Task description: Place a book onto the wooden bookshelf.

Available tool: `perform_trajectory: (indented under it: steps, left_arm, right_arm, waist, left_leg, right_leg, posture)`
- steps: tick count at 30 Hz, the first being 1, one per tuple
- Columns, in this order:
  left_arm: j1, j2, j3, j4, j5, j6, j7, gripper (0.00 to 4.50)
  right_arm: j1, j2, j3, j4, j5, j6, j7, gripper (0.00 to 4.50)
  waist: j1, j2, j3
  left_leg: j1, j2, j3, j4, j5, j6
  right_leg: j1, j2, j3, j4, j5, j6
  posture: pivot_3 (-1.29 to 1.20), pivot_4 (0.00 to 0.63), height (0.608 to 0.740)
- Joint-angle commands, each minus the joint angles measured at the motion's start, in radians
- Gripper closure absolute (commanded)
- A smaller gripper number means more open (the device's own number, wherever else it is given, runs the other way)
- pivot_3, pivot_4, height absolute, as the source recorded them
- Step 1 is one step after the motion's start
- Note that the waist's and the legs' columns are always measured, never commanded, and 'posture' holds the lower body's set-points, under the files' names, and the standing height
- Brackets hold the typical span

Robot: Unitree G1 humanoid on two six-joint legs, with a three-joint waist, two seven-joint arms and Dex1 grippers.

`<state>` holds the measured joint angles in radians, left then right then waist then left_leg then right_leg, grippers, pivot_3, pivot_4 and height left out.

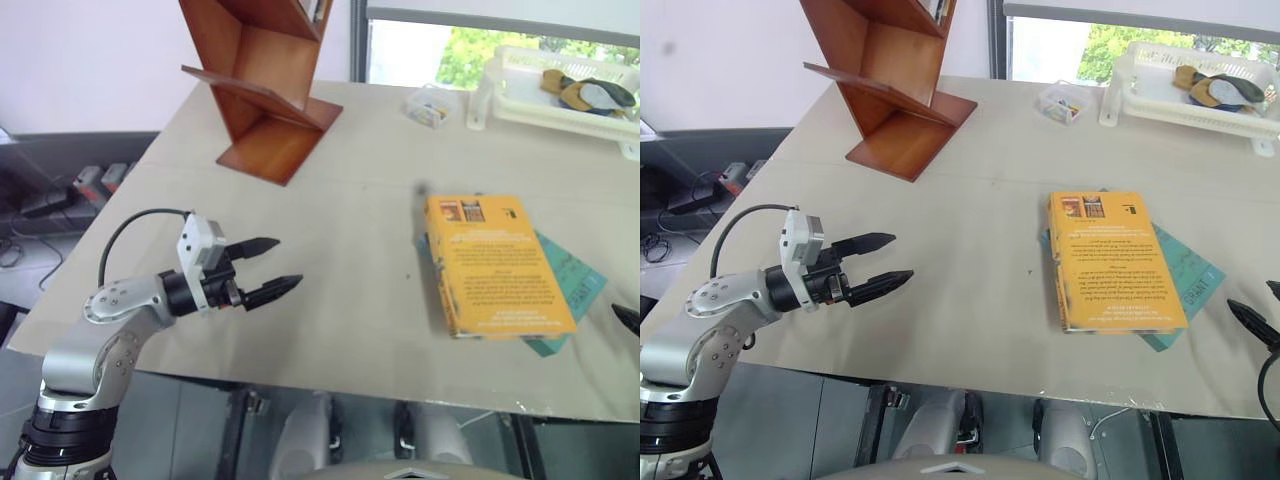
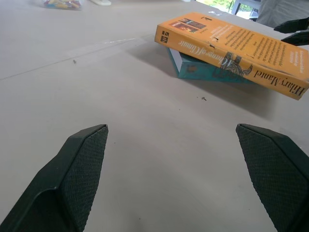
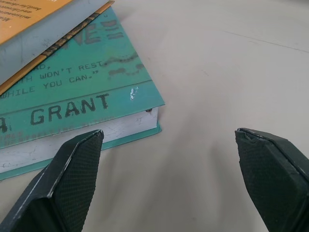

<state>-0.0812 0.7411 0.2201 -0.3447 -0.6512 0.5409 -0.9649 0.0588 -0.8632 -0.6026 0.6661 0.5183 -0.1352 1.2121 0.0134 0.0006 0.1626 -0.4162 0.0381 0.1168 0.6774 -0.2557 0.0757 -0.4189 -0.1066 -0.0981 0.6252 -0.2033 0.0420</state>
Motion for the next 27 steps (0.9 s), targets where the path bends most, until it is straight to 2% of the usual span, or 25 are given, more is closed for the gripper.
perform_trajectory:
  steps: [1,24,27]
  left_arm:
    - [0.002,0.018,0.029,-0.046,-0.017,-0.003,-0.001,0.03]
    - [0.004,0.032,0.039,-0.038,-0.021,-0.011,0.007,0.03]
    - [-0.002,0.031,0.036,-0.033,-0.019,-0.015,0.005,0.03]
  right_arm:
    - [-0.003,-0.012,-0.008,-0.025,0.011,0.015,0.014,0.0]
    - [-0.041,-0.007,0.001,0.019,-0.066,-0.042,-0.077,0.0]
    - [-0.066,-0.006,0.004,0.037,-0.103,-0.069,-0.163,0.0]
  waist:
    - [-0.001,0.0,0.0]
    - [-0.001,0.0,0.0]
    - [-0.001,0.0,0.0]
  left_leg:
    - [0.0,0.0,0.0,0.0,0.0,0.0]
    - [0.0,0.0,0.0,0.0,0.0,0.0]
    - [0.0,0.0,0.0,0.0,0.0,0.0]
  right_leg:
    - [0.0,0.0,0.0,0.0,0.0,0.0]
    - [0.0,0.0,0.0,0.0,0.0,0.0]
    - [0.0,0.0,0.0,0.0,0.0,0.0]
  posture:
    - [0.0,0.15,0.712]
    - [0.0,0.15,0.712]
    - [0.0,0.15,0.712]
